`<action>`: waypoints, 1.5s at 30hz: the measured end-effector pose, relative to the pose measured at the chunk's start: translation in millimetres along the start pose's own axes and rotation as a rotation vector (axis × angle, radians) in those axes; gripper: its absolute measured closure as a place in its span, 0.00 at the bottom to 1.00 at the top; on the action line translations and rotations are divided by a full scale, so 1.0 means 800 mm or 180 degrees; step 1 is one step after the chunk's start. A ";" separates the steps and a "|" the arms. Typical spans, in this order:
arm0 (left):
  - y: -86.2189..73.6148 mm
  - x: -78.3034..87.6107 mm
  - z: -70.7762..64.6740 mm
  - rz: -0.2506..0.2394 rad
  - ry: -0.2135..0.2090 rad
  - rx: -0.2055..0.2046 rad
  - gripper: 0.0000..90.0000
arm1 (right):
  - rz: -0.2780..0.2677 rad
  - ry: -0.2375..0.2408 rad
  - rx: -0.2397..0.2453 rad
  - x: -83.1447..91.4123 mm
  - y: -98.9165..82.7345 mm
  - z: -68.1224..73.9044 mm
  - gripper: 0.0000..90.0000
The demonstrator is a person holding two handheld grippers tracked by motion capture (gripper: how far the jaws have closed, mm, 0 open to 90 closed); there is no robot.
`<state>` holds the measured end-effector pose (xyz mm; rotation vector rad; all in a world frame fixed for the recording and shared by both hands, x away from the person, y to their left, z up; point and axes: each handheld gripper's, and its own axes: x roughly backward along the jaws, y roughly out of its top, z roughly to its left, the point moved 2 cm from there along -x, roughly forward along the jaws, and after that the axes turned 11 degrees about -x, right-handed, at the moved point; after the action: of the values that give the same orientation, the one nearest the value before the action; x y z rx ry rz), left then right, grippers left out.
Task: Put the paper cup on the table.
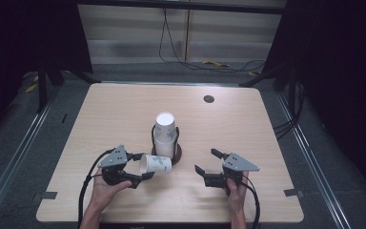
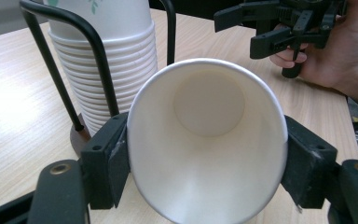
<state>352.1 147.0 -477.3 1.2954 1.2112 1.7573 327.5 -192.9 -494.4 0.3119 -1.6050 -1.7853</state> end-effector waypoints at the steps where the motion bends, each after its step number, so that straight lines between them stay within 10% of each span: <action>1: 0.000 0.001 0.000 -0.0007 -0.0002 0.0019 0.31 | 0.0012 0.0015 0.0011 0.000 -0.001 0.001 0.14; 12: -0.005 0.023 0.011 0.0097 0.0091 0.0124 0.31 | -0.0171 -0.0384 -0.0030 0.010 -0.009 0.002 0.14; 27: -0.008 0.044 0.042 0.0481 0.0623 0.0278 0.31 | -0.0407 -0.0857 -0.0126 0.014 -0.017 0.002 0.14; 45: -0.001 0.039 0.073 0.1008 0.0508 0.0490 0.31 | -0.0835 -0.0912 -0.0106 0.028 -0.022 0.005 0.15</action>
<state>397.8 192.3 -461.6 1.5287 1.3070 2.0574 303.2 -204.3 -504.3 0.2701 -1.7952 -2.1324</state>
